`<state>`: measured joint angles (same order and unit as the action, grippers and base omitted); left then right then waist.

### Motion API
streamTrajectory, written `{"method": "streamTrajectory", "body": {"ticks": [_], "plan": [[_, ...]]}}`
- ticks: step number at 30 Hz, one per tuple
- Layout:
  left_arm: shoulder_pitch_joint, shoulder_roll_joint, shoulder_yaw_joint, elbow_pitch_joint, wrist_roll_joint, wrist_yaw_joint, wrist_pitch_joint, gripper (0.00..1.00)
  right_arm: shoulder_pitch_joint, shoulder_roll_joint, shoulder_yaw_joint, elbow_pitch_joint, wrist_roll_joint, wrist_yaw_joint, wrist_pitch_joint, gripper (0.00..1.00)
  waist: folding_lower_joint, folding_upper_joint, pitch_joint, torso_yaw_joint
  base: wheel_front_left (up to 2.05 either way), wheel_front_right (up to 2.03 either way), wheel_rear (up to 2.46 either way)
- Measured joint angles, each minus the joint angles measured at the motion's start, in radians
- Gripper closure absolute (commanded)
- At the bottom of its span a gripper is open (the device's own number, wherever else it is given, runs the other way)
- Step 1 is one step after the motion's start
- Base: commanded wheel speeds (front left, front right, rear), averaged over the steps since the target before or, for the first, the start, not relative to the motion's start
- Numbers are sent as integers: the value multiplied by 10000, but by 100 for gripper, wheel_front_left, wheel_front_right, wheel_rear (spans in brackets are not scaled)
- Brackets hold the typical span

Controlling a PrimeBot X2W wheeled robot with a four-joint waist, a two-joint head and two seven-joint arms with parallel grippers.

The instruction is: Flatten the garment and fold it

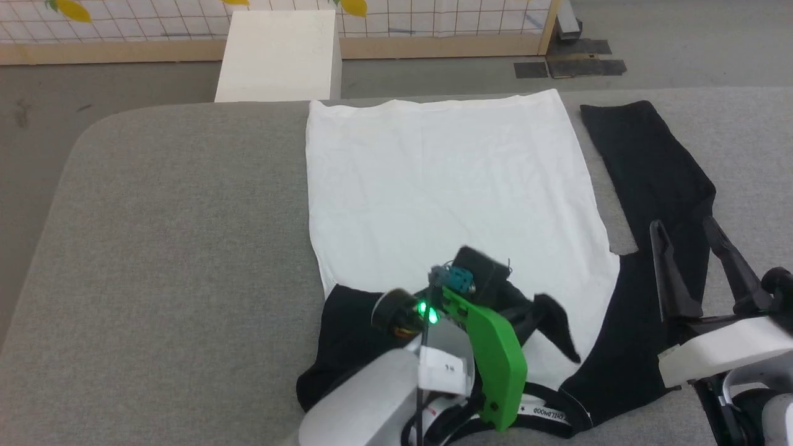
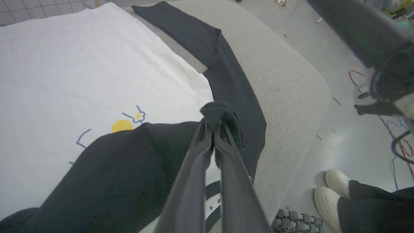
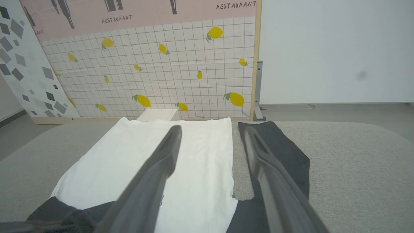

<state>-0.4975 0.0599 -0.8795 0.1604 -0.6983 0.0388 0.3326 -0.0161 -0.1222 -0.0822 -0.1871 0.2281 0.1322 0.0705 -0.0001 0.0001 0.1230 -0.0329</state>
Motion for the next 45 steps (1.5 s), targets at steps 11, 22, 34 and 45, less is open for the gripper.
{"method": "streamTrajectory", "body": {"ticks": [11,22,34,45], "plan": [[-303,-63,-1676,2128,-823,-203,-1106,0,-44,-2,144,73,13,0,-2,0,0,0,340,-93,0,0,0],[-1112,-69,-1018,1820,-1856,115,-3350,0,-38,36,-109,94,13,0,-15,0,0,0,311,182,0,0,0],[-319,2347,1870,1409,-1187,1586,-5845,0,-59,-221,-435,370,15,0,240,0,0,0,387,744,0,0,0],[1652,2801,5279,-627,1356,1751,-5900,0,-2449,-1162,-951,2219,301,0,1398,0,1,0,1205,878,0,0,0]]}}
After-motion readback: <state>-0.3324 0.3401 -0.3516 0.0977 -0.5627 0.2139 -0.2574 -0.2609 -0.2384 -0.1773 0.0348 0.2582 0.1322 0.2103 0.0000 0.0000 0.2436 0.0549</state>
